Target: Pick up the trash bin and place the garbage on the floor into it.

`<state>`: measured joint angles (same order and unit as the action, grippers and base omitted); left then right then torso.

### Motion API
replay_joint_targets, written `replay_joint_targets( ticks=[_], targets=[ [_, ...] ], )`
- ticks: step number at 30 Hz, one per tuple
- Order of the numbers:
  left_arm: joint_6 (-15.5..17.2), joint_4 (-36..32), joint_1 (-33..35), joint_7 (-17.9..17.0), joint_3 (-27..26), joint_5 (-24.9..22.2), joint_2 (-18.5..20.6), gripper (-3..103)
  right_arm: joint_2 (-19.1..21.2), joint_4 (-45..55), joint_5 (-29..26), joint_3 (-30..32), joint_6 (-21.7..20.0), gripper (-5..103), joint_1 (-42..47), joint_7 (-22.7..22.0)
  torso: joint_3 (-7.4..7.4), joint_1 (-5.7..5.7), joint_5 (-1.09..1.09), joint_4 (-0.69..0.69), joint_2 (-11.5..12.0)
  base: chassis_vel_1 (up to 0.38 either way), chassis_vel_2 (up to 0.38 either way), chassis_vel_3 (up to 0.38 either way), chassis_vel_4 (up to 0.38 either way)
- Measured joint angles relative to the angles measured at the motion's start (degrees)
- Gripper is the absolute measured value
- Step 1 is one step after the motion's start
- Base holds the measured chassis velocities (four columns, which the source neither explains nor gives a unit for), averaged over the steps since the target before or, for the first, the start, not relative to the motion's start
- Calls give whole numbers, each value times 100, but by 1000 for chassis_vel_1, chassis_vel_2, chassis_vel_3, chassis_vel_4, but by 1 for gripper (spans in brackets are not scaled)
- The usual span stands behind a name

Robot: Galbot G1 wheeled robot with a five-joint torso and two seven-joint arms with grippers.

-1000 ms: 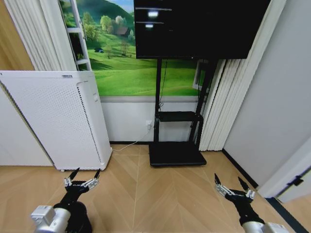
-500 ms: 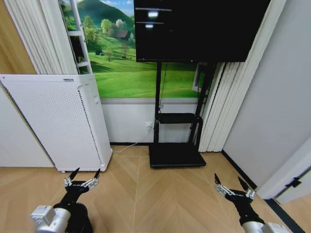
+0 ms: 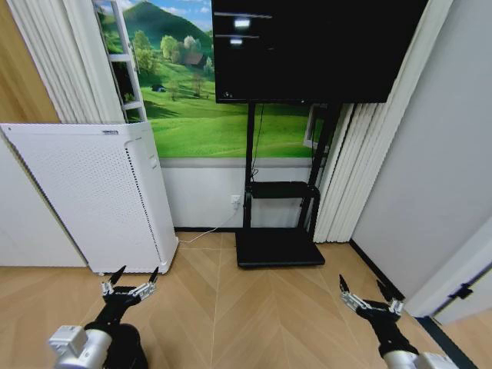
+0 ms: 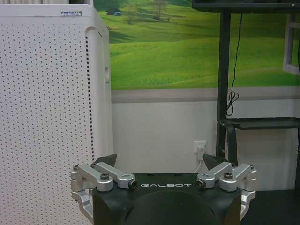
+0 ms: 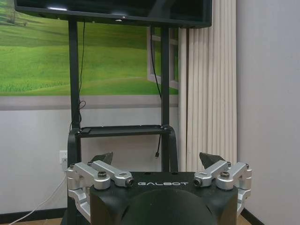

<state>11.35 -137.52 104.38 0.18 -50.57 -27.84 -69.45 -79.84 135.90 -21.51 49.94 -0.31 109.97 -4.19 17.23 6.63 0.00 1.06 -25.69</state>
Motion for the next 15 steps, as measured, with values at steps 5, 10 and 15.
replay_joint_targets(
  ticks=[5, 10, 15],
  targets=[
    [0, 0, -1, 0, 0, 0, 0, 100, 0, 0, 0, 0, 0, 100, 0, 0, 70, 44, 0, 0, -114, 0, 0, 0, 0],
    [0, 0, 0, 0, 0, 0, 0, 100, 0, 0, 0, 0, 0, 100, 0, 0, 143, 91, 0, 0, -234, 0, 0, 0, 0],
    [0, 0, 0, 0, 0, 0, 0, 100, 0, 0, 0, 0, 0, 100, 0, 0, 222, 149, 0, 0, -373, 0, 0, 0, 0]
  ],
)
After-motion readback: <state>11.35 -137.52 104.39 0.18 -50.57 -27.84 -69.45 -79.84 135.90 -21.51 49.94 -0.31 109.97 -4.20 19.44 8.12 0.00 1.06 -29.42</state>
